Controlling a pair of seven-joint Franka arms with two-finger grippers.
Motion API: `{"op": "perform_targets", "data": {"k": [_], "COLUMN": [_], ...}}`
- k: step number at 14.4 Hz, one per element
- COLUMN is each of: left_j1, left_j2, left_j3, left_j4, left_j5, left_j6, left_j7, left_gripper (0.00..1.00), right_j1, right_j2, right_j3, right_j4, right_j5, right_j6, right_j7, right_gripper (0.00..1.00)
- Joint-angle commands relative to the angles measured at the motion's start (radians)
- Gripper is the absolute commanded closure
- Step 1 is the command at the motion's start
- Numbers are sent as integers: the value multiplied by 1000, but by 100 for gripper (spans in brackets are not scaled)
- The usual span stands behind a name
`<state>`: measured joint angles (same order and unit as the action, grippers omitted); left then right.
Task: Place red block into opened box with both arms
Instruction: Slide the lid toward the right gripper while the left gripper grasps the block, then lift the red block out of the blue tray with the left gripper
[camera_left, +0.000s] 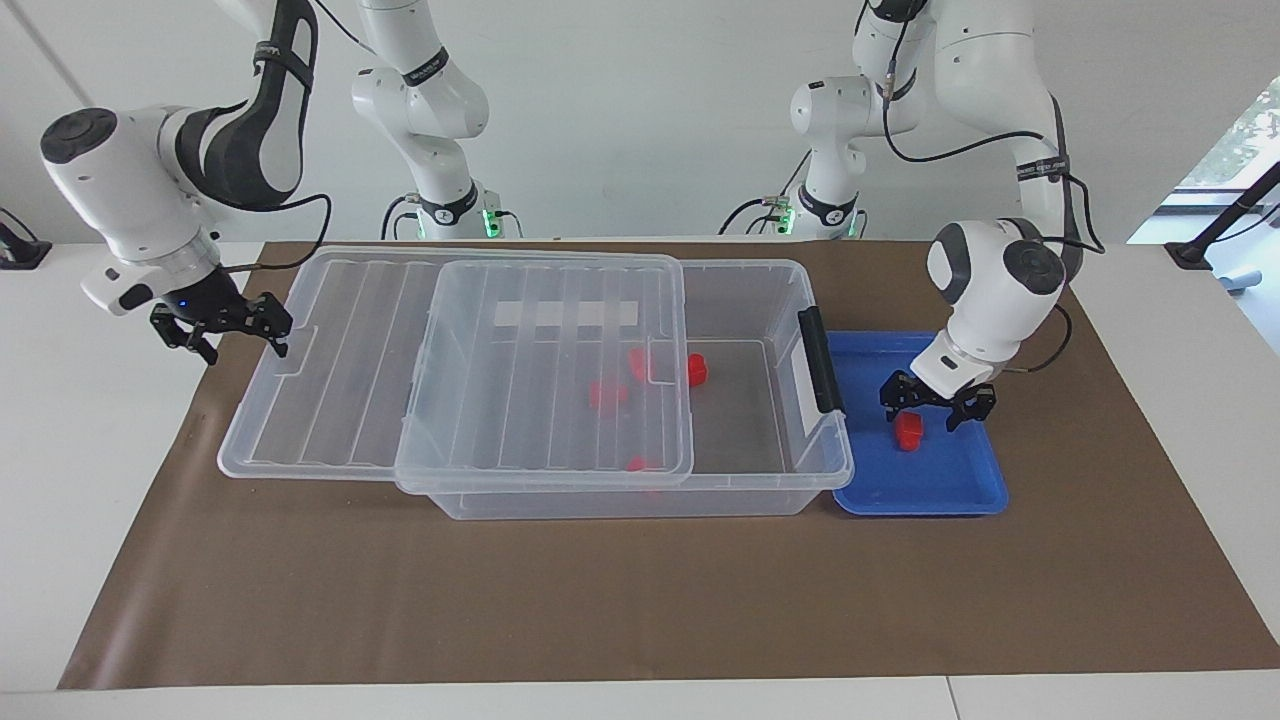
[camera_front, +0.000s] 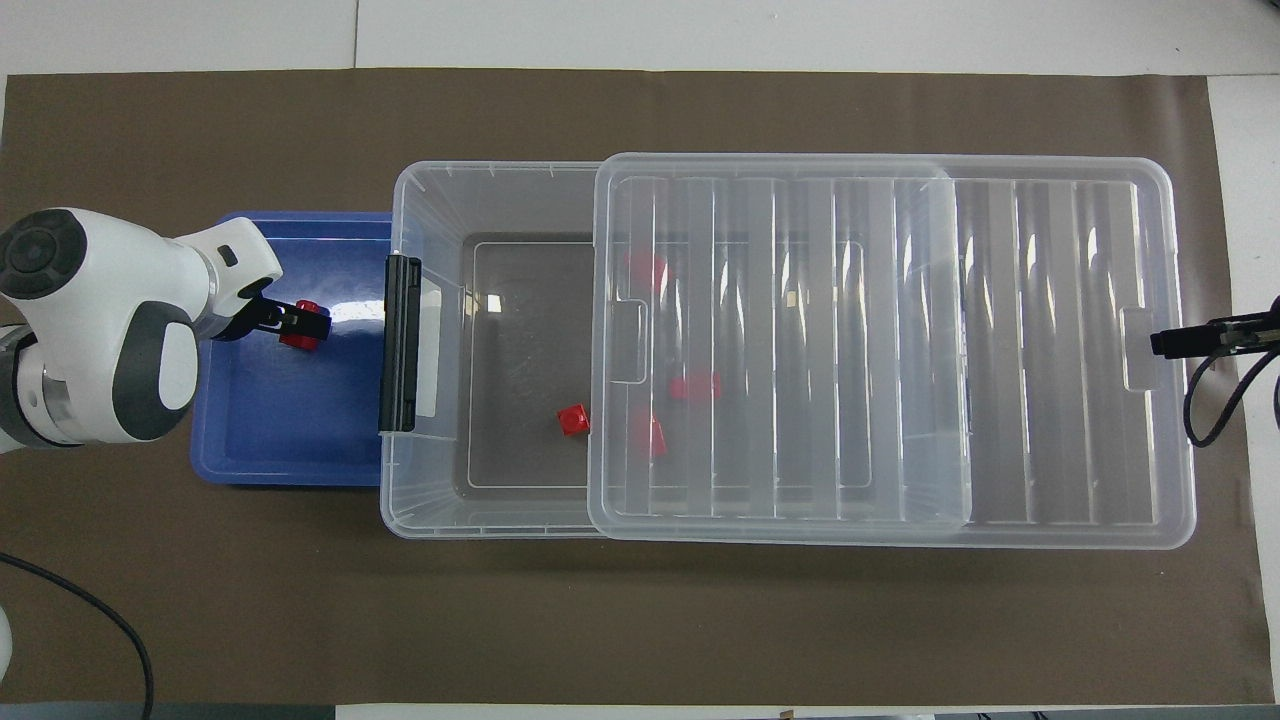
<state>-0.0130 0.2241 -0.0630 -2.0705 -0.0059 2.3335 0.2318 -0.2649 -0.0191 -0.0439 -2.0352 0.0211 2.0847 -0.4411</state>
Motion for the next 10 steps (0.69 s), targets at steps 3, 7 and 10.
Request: {"op": "perform_targets", "data": {"k": [3,7,10], "left_j1": [-2,2,-1], "left_j2": [0,-3,-41], "left_j3": [0,0,0], "left_j4": [-26,-23,-16], "left_j5": [-17,-17,-17], "left_j6": [21,12,-66], "left_j7": [37,78,64], "left_gripper": [46,100,100], "right_j1": [-53,-73,-83], "right_j2": [1,1,1], "right_j3": [7,7,7], "right_j4": [6,13,15], "right_j5": [-18,-30,-36], "right_j6": [9,9,11], "right_j7": [-71,-94,-110], "right_gripper": [0,0,0]}}
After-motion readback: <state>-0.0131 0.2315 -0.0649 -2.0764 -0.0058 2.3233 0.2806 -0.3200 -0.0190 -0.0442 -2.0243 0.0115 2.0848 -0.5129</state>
